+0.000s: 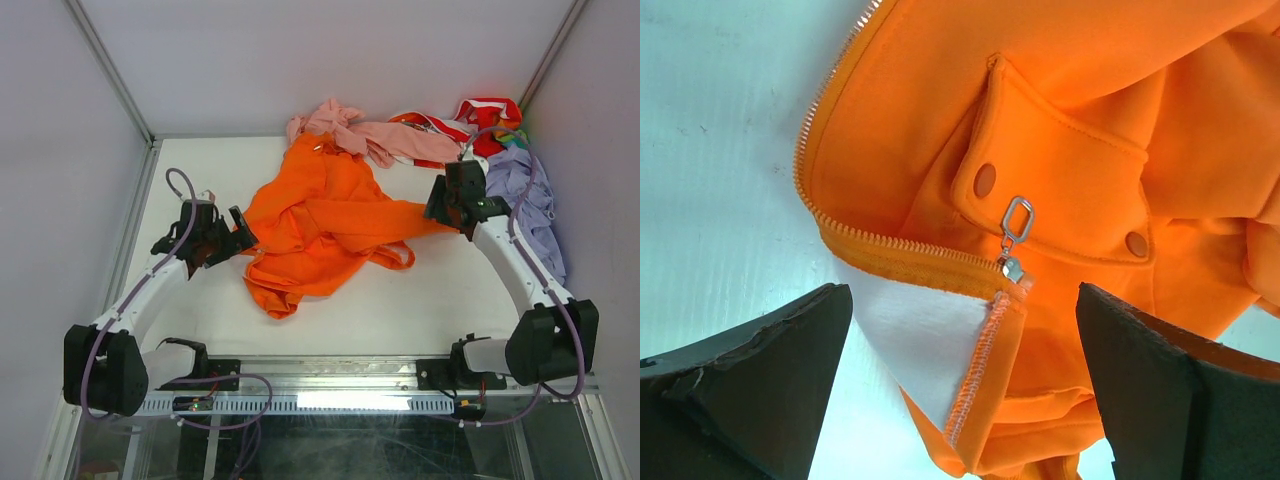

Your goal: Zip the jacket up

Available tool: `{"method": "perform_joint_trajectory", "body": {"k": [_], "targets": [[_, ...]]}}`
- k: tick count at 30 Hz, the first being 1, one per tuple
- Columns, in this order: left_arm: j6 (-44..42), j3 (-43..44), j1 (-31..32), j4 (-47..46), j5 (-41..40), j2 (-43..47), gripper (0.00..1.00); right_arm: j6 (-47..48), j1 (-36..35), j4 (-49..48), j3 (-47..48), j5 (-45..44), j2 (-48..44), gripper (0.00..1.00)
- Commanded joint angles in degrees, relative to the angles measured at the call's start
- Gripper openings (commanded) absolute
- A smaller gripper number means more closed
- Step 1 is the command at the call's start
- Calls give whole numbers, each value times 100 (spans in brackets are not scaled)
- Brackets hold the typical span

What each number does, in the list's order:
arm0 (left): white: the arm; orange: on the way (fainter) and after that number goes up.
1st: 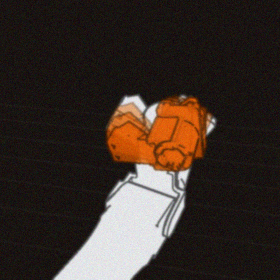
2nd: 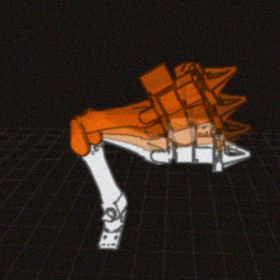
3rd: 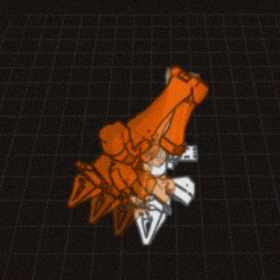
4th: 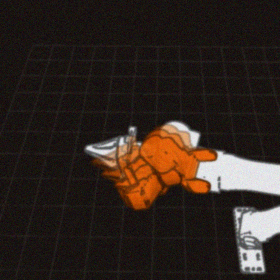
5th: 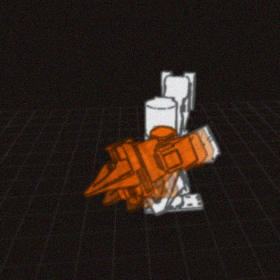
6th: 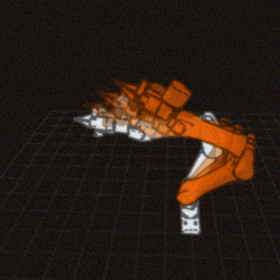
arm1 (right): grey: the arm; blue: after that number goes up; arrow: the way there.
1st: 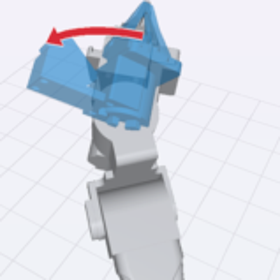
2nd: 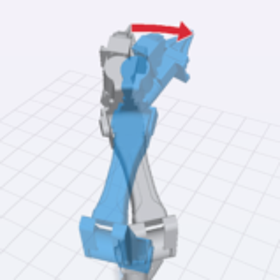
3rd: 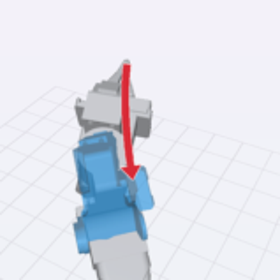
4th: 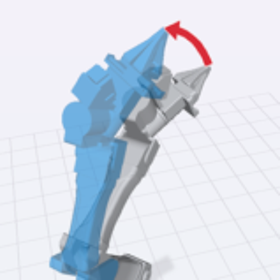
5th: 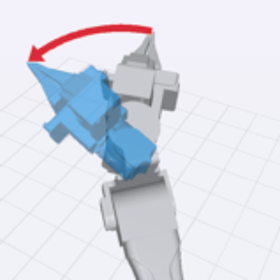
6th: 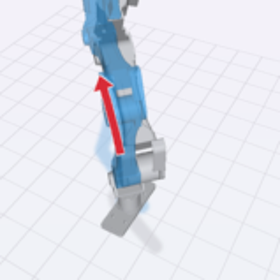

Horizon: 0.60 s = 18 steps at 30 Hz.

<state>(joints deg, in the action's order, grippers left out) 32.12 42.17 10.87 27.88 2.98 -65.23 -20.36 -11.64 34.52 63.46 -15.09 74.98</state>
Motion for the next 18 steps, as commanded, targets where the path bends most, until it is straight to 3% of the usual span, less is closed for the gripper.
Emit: {"method": "perform_joint_trajectory", "body": {"k": [1,9,12,18], "targets": [[-109,236,-120,-327,-160,-253,99,37,-49,45,-99,408,-348,67],[-30,380,-704,-894,690,-1049,94,379,-1086,-426,113,1355,-544,77],[-48,509,-723,-982,1160,-1248,76,379,-1433,-603,195,1416,-481,77],[26,705,-581,-1173,2180,-651,22,351,-1723,-739,421,1538,-458,78]]}}
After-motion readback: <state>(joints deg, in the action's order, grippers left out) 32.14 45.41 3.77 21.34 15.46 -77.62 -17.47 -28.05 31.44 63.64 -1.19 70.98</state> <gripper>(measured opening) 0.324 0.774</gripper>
